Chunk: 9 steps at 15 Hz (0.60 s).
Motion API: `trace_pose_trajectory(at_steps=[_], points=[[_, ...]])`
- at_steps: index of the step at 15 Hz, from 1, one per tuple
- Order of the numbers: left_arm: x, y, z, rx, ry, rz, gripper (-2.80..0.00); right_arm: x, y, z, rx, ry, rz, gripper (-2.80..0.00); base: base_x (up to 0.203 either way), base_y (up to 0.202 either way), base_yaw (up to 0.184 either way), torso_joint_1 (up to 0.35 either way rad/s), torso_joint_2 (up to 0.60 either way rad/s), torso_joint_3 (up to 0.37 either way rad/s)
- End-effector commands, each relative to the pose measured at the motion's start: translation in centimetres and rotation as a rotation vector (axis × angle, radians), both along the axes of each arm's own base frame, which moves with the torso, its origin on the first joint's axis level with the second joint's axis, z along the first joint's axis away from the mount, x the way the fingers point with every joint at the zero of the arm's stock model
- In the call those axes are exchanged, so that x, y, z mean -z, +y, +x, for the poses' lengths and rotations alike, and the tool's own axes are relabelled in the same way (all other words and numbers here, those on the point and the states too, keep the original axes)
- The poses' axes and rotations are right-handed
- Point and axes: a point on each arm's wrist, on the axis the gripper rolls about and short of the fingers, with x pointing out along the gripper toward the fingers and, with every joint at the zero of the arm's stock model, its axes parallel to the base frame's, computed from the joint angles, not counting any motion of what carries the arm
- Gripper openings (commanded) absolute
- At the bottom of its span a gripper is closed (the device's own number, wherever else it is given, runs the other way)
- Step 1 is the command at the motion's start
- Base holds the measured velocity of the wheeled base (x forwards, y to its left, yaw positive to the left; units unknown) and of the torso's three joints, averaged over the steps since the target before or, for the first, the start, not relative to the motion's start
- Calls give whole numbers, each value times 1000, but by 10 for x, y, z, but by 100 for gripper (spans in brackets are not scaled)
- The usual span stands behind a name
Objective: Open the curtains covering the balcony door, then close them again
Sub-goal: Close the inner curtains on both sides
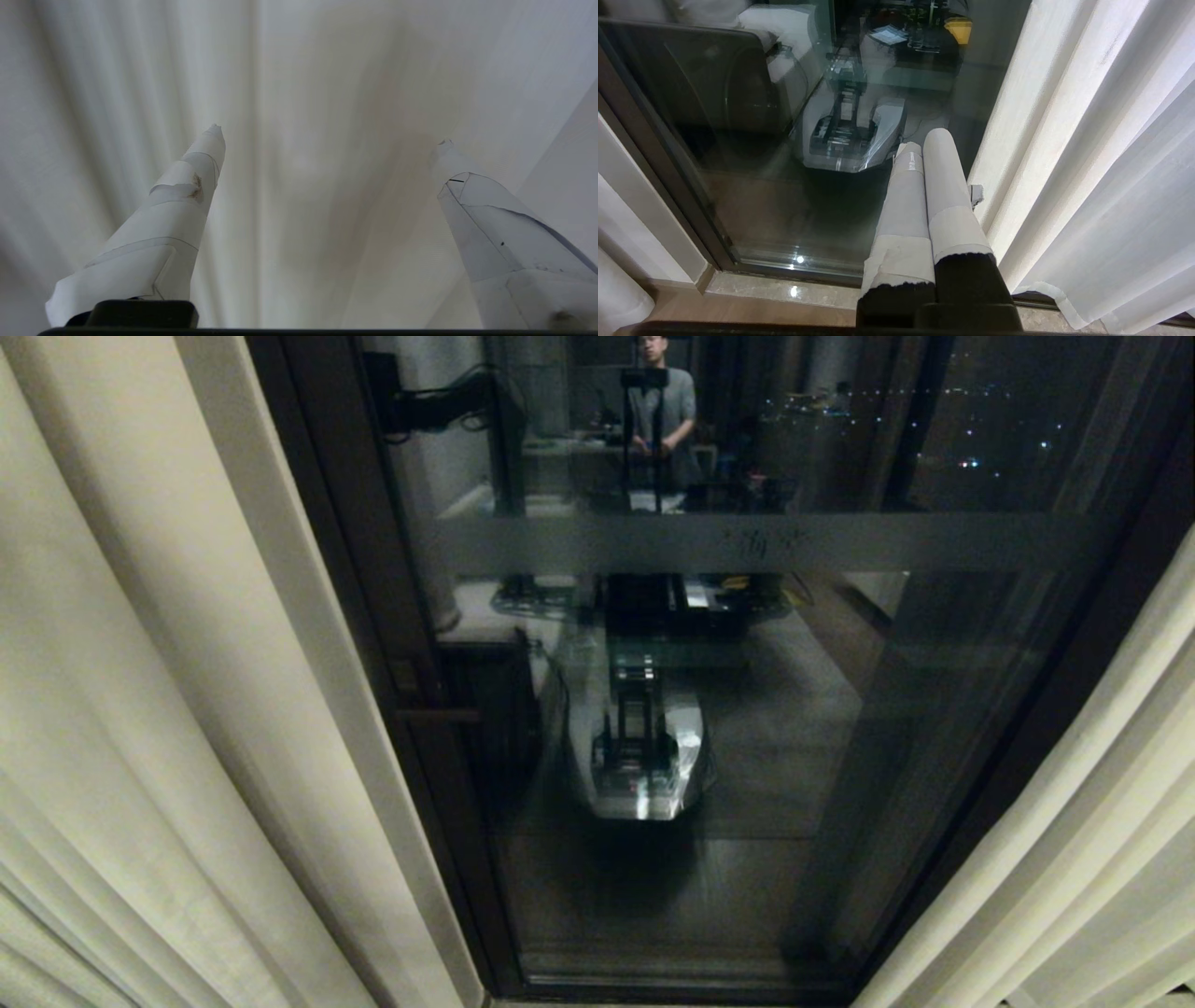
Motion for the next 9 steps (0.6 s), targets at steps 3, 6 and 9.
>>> trace_pose_trajectory(at_steps=[3,6,9], points=[[10,25,35,138,-29,-6,0,0,0,0,-1,0,-1,-280,0,0,0,0,0,0],[10,30,50,224,-49,4,0,0,0,0,-1,1,-1,-280,0,0,0,0,0,0],[13,33,61,241,-61,14,0,0,0,0,-1,1,-1,-280,0,0,0,0,0,0]])
